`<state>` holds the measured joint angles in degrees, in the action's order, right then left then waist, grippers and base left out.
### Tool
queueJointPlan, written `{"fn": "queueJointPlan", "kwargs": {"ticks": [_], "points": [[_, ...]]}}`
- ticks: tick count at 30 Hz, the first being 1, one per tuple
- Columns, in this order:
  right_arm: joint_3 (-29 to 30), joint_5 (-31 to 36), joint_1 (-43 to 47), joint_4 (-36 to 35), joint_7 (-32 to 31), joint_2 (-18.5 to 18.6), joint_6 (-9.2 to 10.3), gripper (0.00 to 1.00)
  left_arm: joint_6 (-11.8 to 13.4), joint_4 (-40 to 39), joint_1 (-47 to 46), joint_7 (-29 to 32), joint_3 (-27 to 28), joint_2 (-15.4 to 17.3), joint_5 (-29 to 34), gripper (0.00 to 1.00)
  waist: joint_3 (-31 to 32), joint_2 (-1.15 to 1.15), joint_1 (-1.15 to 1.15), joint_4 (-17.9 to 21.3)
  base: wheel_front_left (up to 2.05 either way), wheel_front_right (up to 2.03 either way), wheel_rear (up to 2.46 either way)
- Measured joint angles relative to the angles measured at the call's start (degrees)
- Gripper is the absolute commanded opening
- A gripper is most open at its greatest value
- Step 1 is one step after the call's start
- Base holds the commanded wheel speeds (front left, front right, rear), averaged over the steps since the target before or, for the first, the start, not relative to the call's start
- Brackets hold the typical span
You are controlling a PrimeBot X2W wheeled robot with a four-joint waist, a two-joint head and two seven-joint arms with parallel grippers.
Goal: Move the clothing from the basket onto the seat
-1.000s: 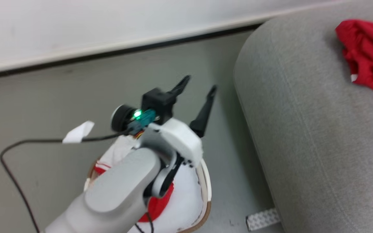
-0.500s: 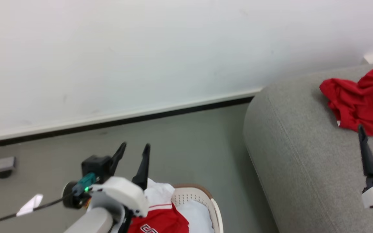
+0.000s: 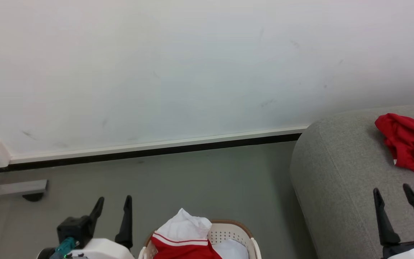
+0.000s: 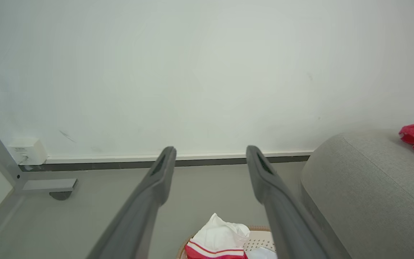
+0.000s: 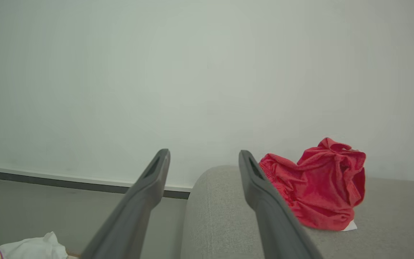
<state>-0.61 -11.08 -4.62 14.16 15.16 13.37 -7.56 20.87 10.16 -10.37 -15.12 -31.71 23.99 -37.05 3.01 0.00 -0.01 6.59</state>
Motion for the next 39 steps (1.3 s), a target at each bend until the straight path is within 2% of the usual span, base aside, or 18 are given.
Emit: {"fn": "queueJointPlan", "kwargs": {"ticks": [9,20,39], "points": [[0.30,1.45,2.61,-1.02,-0.01,-3.56,0.00,1.00,-2.91,0.13,2.98,0.00,4.47,-2.44,3.74,1.00,0.35,0.00,0.01,-0.95,0.00,0.00,0.00],[0.40,1.89,2.72,-1.24,-0.01,-3.85,0.00,1.00,-5.25,1.00,3.88,0.00,7.59,-4.58,6.06,1.00,0.23,0.00,0.01,-0.49,0.00,0.00,0.00],[0.41,1.70,1.75,-1.93,-0.01,-3.89,0.00,1.00,-6.76,2.18,3.51,0.10,9.10,-6.19,8.66,1.00,-2.24,0.00,0.02,0.31,0.00,0.00,0.00]]}}
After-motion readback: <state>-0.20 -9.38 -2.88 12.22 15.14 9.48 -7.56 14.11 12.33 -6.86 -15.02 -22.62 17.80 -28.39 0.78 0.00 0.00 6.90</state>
